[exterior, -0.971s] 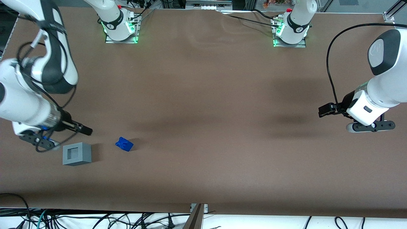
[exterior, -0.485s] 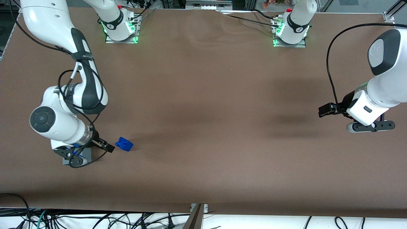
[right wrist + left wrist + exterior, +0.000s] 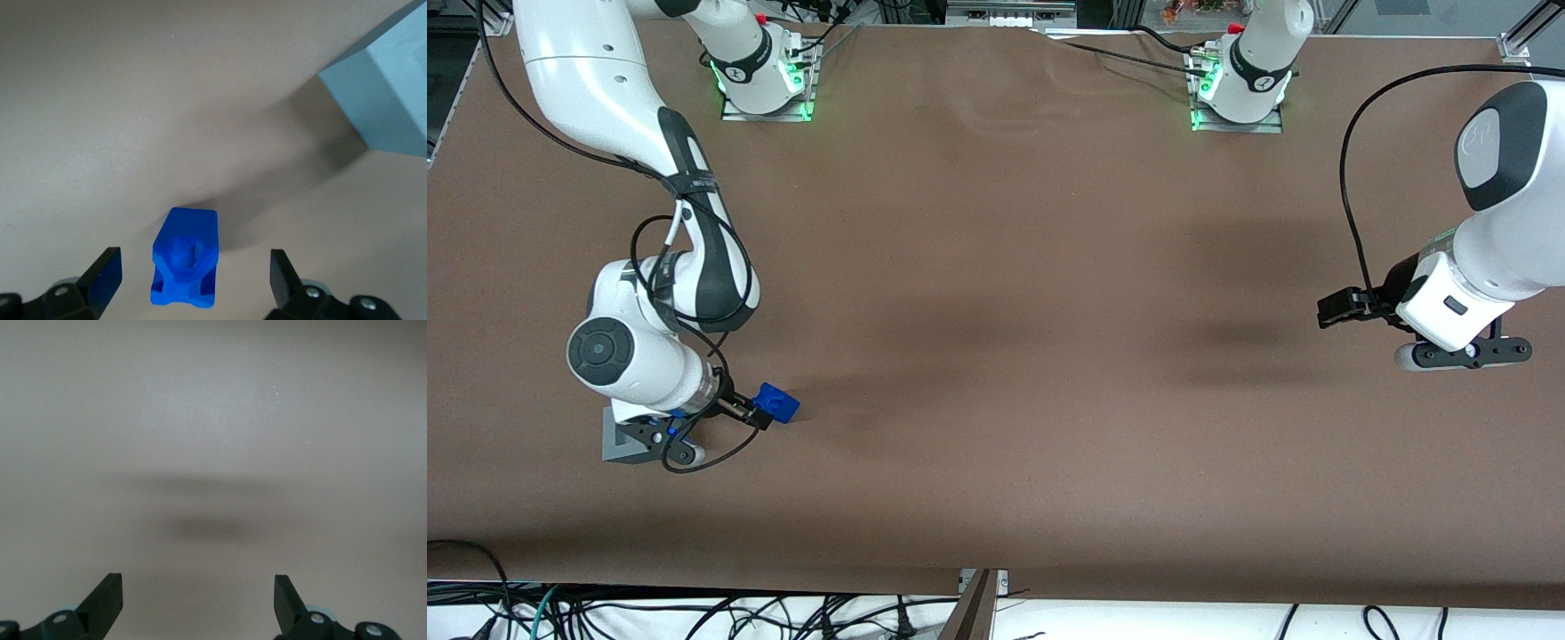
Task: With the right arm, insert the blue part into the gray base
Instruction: 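Close the right gripper on the blue part and lift it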
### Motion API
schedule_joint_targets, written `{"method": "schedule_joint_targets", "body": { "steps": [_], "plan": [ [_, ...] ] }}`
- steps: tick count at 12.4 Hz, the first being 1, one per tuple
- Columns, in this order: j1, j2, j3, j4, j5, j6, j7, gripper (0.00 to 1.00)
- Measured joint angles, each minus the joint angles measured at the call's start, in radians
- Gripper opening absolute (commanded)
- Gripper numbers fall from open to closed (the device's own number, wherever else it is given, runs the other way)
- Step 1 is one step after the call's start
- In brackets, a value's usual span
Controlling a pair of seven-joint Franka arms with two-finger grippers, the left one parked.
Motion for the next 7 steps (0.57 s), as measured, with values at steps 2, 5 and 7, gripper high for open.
{"method": "schedule_joint_targets", "body": {
  "steps": [2, 5, 7],
  "plan": [
    [0.019, 0.018, 0.000, 0.000, 0.003, 0.002, 0.016, 0.99],
    [0.037, 0.034, 0.000, 0.000, 0.004, 0.013, 0.044, 0.99],
    [0.038, 0.037, -0.001, 0.000, 0.003, 0.021, 0.044, 0.99]
  ]
}}
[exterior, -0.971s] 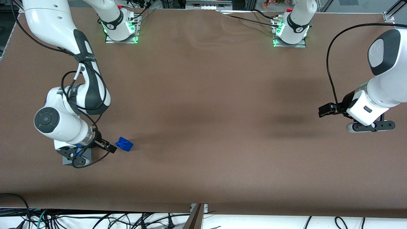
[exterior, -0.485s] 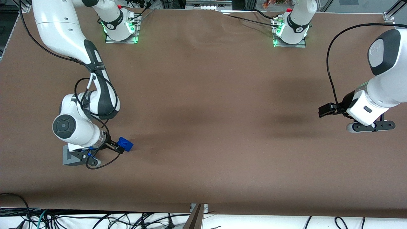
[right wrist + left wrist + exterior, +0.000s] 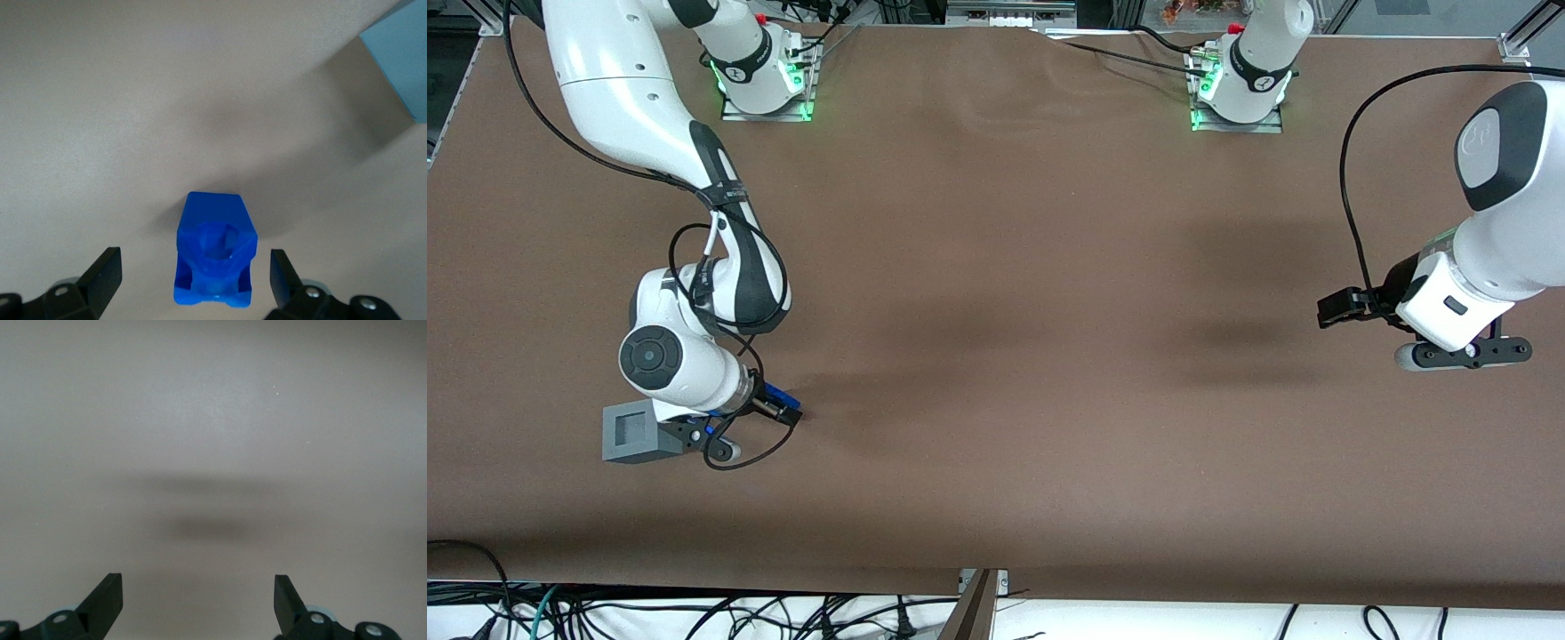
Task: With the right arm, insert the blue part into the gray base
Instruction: 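Close the right gripper on the blue part and lift it, then carry the blue part over the gray base's recess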
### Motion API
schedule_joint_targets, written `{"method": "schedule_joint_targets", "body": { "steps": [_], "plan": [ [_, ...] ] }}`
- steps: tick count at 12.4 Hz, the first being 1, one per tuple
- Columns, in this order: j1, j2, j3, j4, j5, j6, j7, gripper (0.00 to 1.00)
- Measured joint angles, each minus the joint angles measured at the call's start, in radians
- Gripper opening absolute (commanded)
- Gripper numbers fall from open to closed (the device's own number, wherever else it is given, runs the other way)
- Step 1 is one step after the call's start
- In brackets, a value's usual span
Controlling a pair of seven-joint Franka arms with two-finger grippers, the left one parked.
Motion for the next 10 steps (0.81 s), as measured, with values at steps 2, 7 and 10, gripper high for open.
{"method": "schedule_joint_targets", "body": {
  "steps": [2, 7, 10],
  "plan": [
    [-0.001, 0.003, -0.002, 0.000, 0.000, 0.002, 0.000, 0.98],
    [-0.006, 0.007, -0.006, 0.000, 0.000, 0.017, -0.006, 0.44],
    [-0.006, 0.007, -0.006, 0.001, 0.000, 0.021, -0.007, 0.41]
  ]
}}
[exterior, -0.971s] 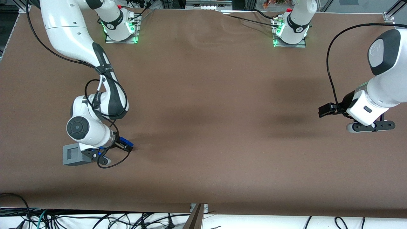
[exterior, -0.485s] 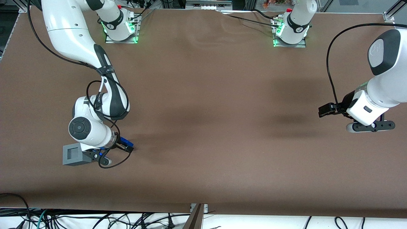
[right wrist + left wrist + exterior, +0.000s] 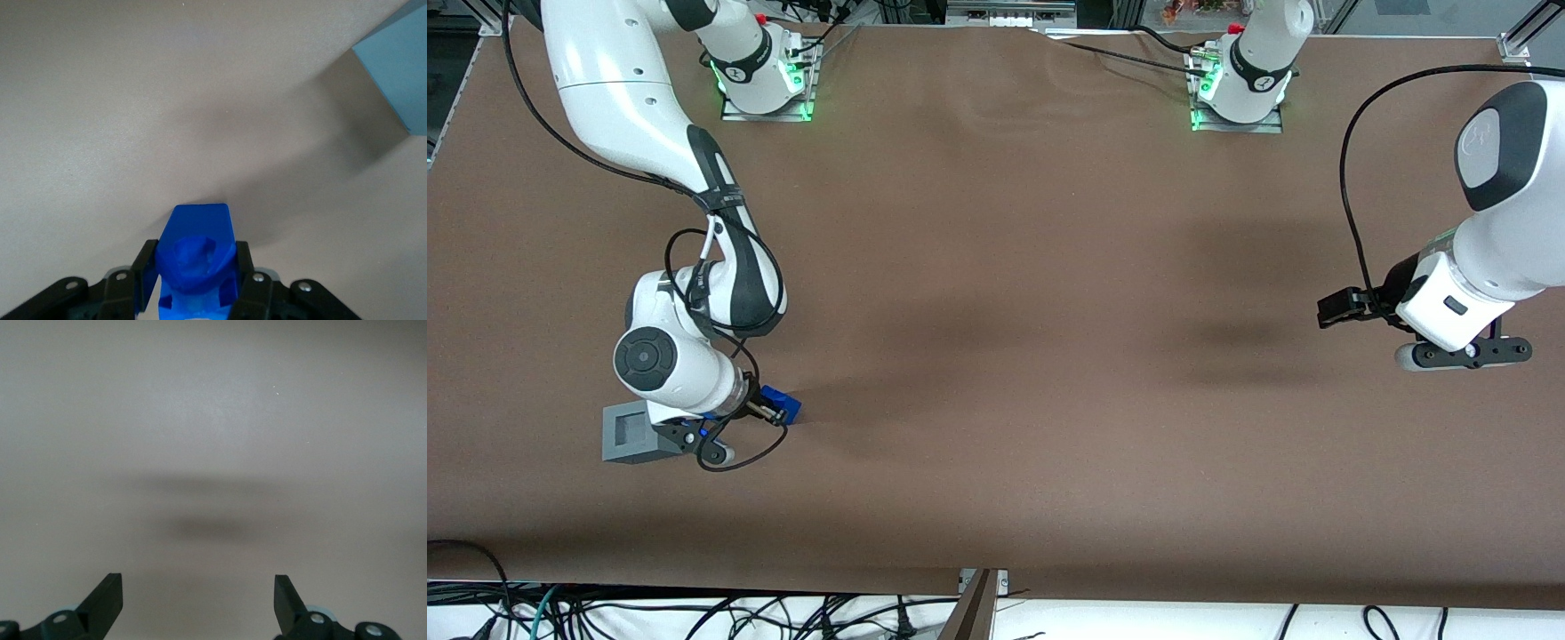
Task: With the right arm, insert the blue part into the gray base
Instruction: 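Carry the blue part over the gray base's recess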
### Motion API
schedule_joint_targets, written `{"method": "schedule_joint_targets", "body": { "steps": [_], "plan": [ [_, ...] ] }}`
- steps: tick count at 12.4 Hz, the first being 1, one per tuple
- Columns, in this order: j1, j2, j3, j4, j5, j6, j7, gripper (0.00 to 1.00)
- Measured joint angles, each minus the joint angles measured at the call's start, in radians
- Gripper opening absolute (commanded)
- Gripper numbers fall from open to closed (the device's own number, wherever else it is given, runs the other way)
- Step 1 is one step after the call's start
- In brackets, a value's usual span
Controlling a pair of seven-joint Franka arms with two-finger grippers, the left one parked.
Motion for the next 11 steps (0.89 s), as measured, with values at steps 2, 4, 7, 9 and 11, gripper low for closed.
{"method": "schedule_joint_targets", "body": {
  "steps": [2, 4, 7, 9, 11],
  "plan": [
    [0.000, -0.001, -0.003, 0.009, -0.001, 0.005, -0.034, 0.41],
    [-0.004, -0.018, -0.016, 0.030, -0.001, -0.003, -0.135, 0.41],
    [-0.061, -0.092, -0.023, 0.040, -0.001, -0.080, -0.352, 0.41],
    [-0.095, -0.138, -0.033, 0.040, -0.001, -0.123, -0.506, 0.42],
    [-0.118, -0.159, -0.058, 0.040, -0.001, -0.144, -0.630, 0.42]
  ]
}}
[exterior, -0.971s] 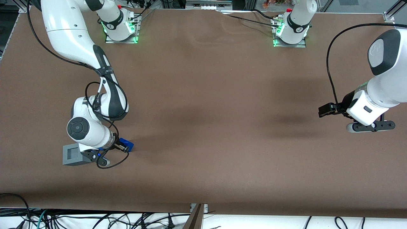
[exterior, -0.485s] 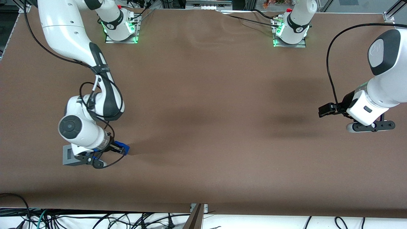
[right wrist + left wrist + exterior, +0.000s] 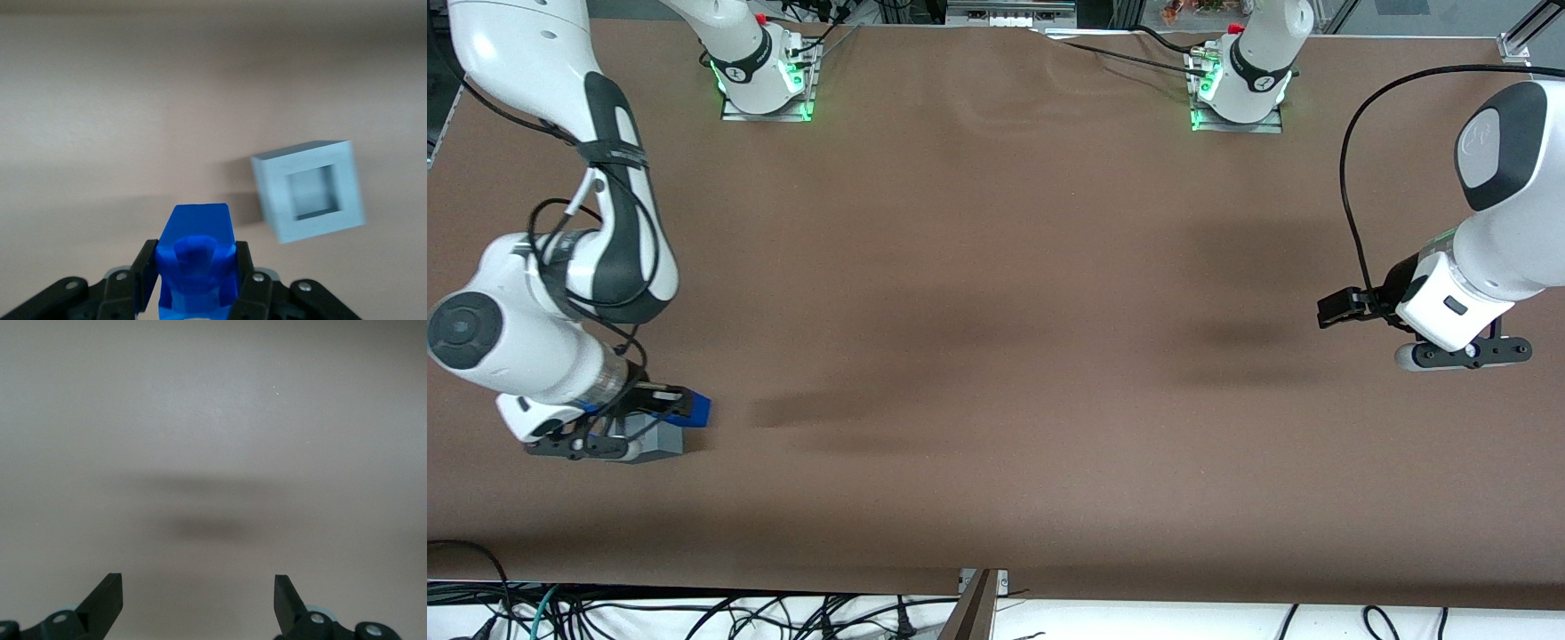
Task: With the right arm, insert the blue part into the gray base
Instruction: 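Carry the blue part over the gray base's recess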
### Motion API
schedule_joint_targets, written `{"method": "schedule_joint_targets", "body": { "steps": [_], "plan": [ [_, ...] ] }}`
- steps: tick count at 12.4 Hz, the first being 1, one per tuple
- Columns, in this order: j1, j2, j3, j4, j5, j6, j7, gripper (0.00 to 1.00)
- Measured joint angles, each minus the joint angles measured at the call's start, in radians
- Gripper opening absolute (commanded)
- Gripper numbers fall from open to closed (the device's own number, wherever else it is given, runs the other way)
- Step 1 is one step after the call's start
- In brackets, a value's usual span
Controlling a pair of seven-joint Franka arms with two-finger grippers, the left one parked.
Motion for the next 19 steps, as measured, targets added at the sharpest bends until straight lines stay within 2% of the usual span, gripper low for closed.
{"method": "schedule_joint_targets", "body": {
  "steps": [5, 16, 19],
  "plan": [
    [-0.085, 0.006, -0.028, -0.005, 0.000, 0.014, -0.247, 0.42],
    [-0.114, 0.071, -0.023, -0.007, 0.019, 0.124, -0.337, 0.42],
    [-0.124, 0.073, -0.023, -0.007, 0.072, 0.125, -0.345, 0.42]
  ]
}}
